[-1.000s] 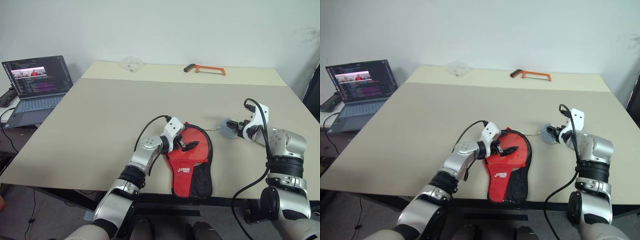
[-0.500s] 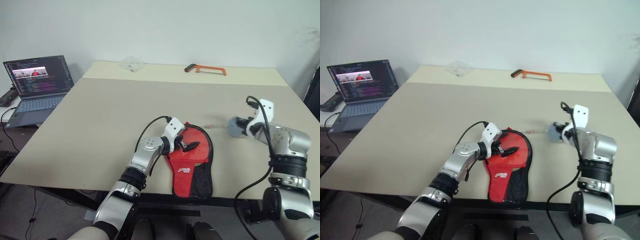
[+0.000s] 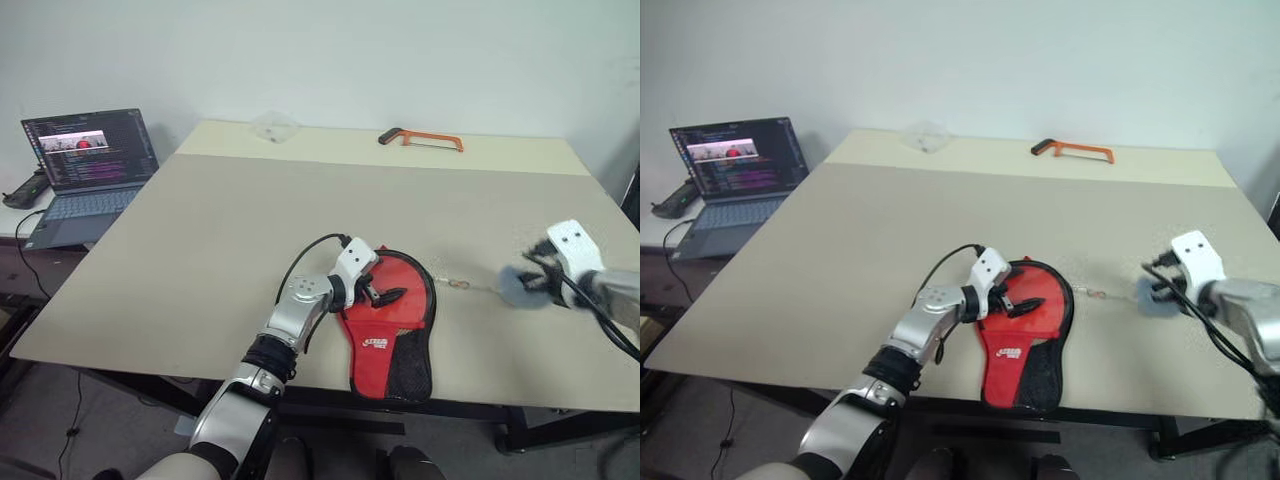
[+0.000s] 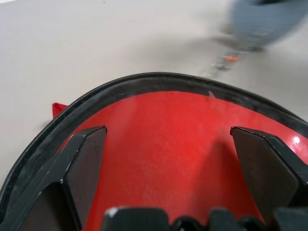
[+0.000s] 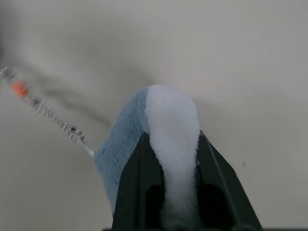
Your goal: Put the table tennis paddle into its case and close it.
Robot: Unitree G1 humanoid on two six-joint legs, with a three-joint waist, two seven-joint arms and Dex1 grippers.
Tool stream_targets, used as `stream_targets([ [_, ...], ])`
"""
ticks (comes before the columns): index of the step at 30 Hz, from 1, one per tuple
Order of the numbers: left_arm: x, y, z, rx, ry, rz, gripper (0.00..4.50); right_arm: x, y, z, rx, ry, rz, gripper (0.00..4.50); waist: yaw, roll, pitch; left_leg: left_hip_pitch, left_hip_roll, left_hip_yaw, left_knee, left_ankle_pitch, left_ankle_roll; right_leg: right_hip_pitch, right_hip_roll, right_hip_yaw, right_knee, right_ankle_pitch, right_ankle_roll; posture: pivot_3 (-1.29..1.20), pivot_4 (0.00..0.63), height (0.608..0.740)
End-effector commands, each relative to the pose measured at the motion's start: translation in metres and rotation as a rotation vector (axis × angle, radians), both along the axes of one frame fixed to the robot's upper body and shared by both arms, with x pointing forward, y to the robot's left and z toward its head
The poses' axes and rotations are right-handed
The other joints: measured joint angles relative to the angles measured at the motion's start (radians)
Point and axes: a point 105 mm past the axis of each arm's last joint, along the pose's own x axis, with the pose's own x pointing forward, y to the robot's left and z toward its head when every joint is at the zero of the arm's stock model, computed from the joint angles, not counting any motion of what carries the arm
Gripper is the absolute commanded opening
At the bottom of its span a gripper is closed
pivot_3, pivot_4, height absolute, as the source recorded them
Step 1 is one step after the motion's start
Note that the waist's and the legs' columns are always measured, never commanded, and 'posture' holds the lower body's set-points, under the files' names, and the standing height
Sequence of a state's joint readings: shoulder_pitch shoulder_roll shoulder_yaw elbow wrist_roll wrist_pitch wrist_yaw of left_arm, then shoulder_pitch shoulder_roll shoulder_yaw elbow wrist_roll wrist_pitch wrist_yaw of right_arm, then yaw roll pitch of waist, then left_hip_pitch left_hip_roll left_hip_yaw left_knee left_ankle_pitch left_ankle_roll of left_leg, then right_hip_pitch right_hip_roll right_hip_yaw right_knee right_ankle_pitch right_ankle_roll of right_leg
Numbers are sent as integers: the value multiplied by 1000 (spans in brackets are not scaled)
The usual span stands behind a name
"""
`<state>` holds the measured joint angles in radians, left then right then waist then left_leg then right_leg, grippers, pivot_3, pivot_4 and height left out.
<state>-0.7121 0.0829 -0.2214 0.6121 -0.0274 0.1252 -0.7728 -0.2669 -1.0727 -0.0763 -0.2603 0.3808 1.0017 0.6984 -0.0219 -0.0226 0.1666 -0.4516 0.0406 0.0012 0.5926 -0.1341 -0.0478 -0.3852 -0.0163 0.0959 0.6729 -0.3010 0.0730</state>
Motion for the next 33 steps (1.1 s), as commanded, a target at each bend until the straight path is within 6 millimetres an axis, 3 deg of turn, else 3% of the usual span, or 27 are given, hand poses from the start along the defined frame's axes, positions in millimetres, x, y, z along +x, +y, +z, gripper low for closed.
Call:
stream_targets([
  [1,-5,9,-32,69,95,19,4500,-32,36,18,-65,21,349,240,-6,0,0,0,0,0,0,0,0,0,0,0,0,0,0,0,150,740],
  [6,-6,7,-37,104,99,9,4500,-75,64,12,-48,132,634,228,-9,-2,0,3,0,-1,2,0,0,3,-1,0,-1,-3,-5,0,150,740],
  [12,-6,2,-37,116,105,8,4500,-140,100,-22,44,368,944,225,-1,0,-3,3,-1,-3,1,-1,0,7,-3,-5,-12,-2,-4,0,150,740],
  [18,-5,1,-39,132,108,11,4500,-172,120,-38,141,462,1084,222,-3,-3,-5,4,-2,-3,2,-2,1,12,-3,-5,-15,0,-1,0,150,740],
  [21,-5,1,-39,138,106,9,4500,-162,119,-41,115,436,1054,222,-6,-8,-4,9,-2,-3,2,-6,-4,12,-4,-4,-15,-1,-2,0,150,740],
  [25,-2,3,-34,133,97,19,4500,-120,108,-27,99,294,911,222,-7,-8,-4,10,-1,-2,1,-6,-5,13,-4,-4,-15,0,-3,0,150,740],
  [28,-3,2,-21,72,78,-13,4500,-73,90,-8,72,135,741,222,-7,-7,-4,11,-1,-2,1,-5,-3,13,-4,-4,-15,0,-3,0,150,740],
  [30,-6,2,-13,45,57,-44,4500,-56,83,-3,61,87,682,221,-8,-6,-5,11,-1,-1,1,-4,-1,13,-4,-3,-15,1,-3,0,150,740],
  [33,-8,12,8,-28,56,-75,4500,-45,76,-13,61,112,656,221,-8,-8,-4,10,0,-1,-1,-3,1,13,-4,-3,-15,-1,-5,0,150,740],
])
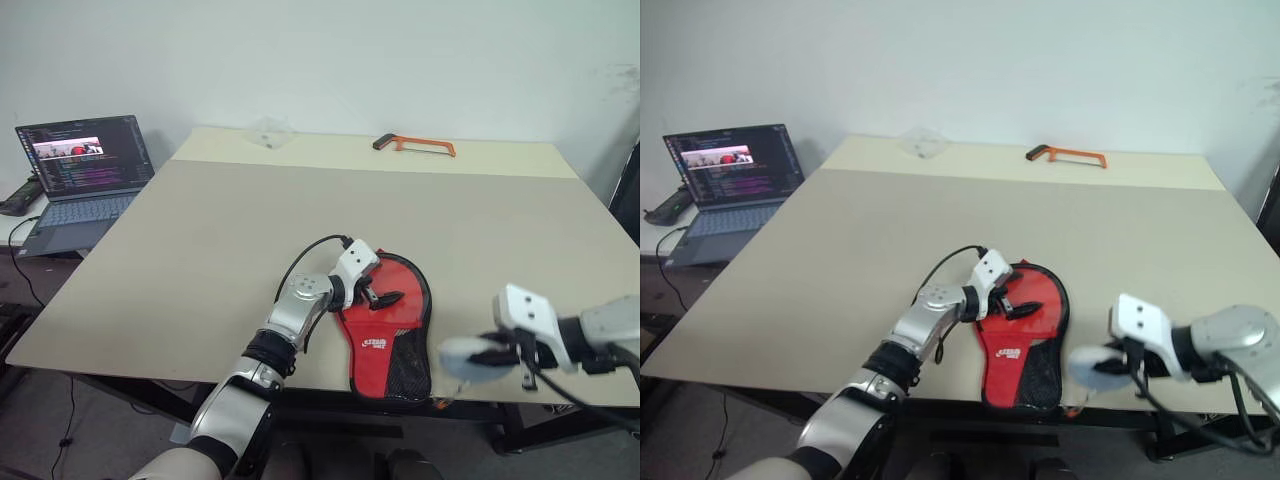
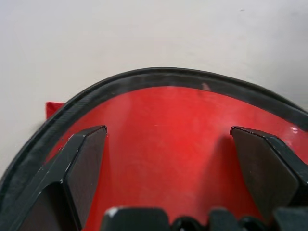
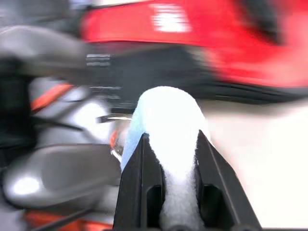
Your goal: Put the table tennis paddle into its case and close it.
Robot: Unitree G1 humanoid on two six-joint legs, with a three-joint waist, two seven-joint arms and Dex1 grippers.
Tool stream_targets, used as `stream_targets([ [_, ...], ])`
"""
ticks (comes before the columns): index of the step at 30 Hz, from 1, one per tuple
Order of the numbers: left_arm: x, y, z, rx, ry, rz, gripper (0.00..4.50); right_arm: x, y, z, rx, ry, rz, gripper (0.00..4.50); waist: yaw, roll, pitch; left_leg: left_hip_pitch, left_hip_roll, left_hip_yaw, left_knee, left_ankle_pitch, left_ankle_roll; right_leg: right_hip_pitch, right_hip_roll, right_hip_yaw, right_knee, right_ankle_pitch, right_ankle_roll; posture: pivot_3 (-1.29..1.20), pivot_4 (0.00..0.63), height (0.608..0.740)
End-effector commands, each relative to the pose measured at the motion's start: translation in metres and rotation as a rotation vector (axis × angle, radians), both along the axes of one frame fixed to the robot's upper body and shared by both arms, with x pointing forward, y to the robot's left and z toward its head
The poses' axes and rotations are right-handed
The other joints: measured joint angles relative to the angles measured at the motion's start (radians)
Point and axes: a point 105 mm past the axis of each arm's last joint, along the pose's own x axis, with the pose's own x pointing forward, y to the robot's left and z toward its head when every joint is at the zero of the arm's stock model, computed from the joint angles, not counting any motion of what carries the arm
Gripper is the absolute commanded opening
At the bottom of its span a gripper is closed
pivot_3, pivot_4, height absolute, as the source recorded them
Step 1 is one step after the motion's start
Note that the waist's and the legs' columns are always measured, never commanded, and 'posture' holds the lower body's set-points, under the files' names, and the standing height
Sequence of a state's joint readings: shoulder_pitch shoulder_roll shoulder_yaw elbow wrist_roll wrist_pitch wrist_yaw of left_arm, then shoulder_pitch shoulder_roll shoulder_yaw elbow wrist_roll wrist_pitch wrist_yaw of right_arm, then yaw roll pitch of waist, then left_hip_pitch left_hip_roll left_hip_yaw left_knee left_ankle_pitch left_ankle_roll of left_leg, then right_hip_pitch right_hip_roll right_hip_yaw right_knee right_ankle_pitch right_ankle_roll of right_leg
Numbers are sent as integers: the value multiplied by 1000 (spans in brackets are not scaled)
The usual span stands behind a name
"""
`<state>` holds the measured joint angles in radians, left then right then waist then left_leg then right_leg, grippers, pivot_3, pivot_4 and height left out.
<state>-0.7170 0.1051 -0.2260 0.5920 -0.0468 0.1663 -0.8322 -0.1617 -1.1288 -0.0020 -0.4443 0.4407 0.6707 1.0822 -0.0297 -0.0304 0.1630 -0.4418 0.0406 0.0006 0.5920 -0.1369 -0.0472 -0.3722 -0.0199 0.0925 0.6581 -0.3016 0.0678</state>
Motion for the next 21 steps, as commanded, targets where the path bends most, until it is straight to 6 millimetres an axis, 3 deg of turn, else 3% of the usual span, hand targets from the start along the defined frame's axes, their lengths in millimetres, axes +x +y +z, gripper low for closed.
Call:
stream_targets([
  [1,-7,13,10,-30,12,-54,4500,5,-4,-13,-22,27,-2,221,0,0,0,-3,0,0,0,0,0,0,0,0,1,0,0,0,150,740],
  [6,-24,39,36,-6,-45,-182,4500,5,-9,-27,-47,68,8,1818,-1,3,2,-9,2,-1,0,-2,-1,-8,4,0,6,4,0,0,150,740],
  [10,-36,85,77,10,-106,-255,4500,12,-18,-8,1,38,-23,3224,-4,0,8,-9,5,-1,0,-2,-1,-9,7,0,5,4,-1,0,150,740],
  [14,-46,154,130,-40,-51,-219,4500,6,-29,31,97,7,-36,4470,-5,1,15,-9,5,0,2,-1,-1,-9,6,0,7,2,3,0,150,740],
  [18,-62,210,140,79,-7,-139,4500,-11,-36,58,151,-3,-54,4470,-4,1,16,-9,6,0,1,-2,-1,-8,5,-1,5,2,2,0,150,740],
  [21,-77,240,144,126,37,-76,4500,-23,-50,67,121,-21,-106,4470,-2,1,16,-9,6,0,0,-2,-1,-9,4,-2,6,1,-2,0,150,740],
])
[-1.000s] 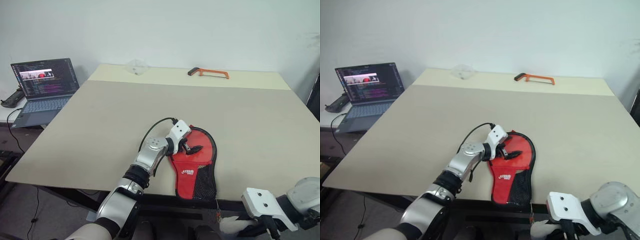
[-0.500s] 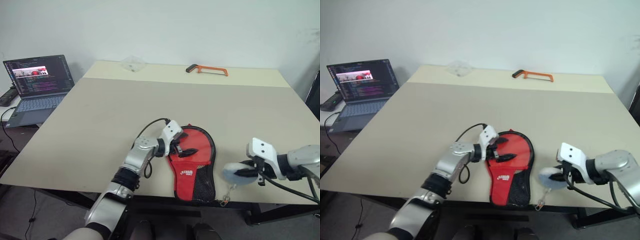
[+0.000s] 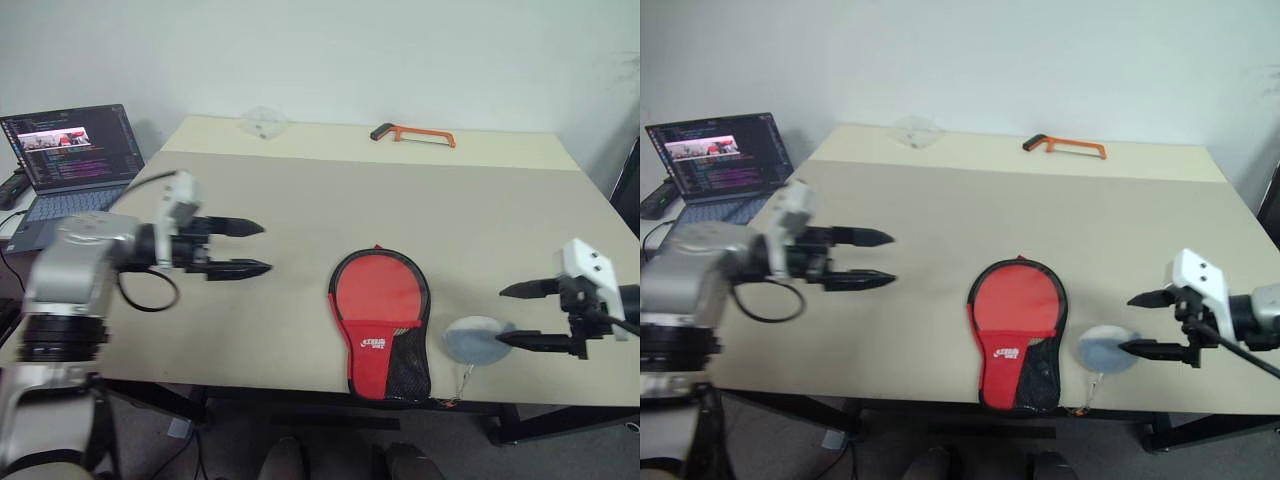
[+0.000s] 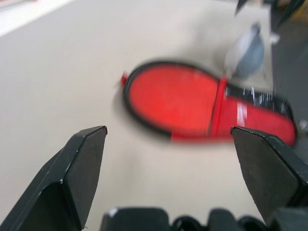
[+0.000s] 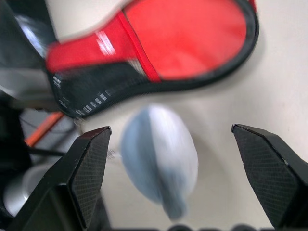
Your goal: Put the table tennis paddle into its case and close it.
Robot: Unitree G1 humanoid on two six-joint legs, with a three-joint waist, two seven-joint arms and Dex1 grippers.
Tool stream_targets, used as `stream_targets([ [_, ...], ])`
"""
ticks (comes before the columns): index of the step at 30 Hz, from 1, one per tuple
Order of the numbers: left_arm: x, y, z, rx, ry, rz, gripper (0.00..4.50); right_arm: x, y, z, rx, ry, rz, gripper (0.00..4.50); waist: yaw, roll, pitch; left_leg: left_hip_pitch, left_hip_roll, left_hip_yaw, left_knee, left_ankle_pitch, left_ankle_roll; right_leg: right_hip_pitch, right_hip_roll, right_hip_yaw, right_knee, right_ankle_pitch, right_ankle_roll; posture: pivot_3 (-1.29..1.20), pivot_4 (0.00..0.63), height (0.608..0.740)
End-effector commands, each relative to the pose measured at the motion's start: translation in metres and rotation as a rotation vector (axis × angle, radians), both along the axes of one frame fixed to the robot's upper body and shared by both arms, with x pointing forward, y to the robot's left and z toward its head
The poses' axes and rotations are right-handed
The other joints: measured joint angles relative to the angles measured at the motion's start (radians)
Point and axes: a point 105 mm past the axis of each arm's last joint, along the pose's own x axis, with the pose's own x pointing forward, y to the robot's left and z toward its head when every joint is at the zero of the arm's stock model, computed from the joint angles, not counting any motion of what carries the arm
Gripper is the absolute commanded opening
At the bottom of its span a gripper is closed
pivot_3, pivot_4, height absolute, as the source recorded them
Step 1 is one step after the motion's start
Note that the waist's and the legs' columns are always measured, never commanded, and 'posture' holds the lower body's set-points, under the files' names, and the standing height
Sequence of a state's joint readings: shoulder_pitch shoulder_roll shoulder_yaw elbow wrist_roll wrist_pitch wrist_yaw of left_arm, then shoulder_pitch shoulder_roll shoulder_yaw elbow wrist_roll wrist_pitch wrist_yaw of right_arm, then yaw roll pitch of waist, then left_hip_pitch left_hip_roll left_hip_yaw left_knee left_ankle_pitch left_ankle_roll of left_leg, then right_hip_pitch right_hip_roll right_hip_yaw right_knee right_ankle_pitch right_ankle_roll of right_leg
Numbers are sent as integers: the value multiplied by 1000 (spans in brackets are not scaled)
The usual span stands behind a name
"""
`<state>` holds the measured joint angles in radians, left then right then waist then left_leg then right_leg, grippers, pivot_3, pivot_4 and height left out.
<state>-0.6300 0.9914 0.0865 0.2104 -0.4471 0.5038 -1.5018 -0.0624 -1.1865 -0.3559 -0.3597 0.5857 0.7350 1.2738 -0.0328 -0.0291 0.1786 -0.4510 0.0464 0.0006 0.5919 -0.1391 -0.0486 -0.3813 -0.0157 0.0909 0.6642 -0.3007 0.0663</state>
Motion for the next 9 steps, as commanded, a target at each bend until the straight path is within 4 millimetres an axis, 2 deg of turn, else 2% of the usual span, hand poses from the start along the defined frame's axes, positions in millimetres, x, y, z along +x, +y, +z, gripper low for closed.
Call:
stream_targets([
  [1,-20,28,6,24,32,48,4500,-14,-20,17,-64,-47,-63,4470,3,0,0,0,0,0,0,0,0,0,0,-1,0,0,-2,0,150,740],
  [4,-31,42,-4,51,49,130,4500,-21,-32,11,-134,-25,-119,4470,2,0,0,0,0,0,0,-1,0,-1,-1,-2,0,-1,-4,0,150,740],
  [5,-33,42,-5,44,52,142,4500,-21,-28,12,-131,-19,-104,4470,2,0,0,0,1,0,0,-1,0,-1,-2,-2,0,-4,-9,0,150,740],
  [9,-34,39,-9,-12,37,211,4500,-16,6,14,-117,-47,38,4470,0,0,1,1,2,2,1,-1,0,-5,-3,-1,3,-4,-5,0,150,740],
])
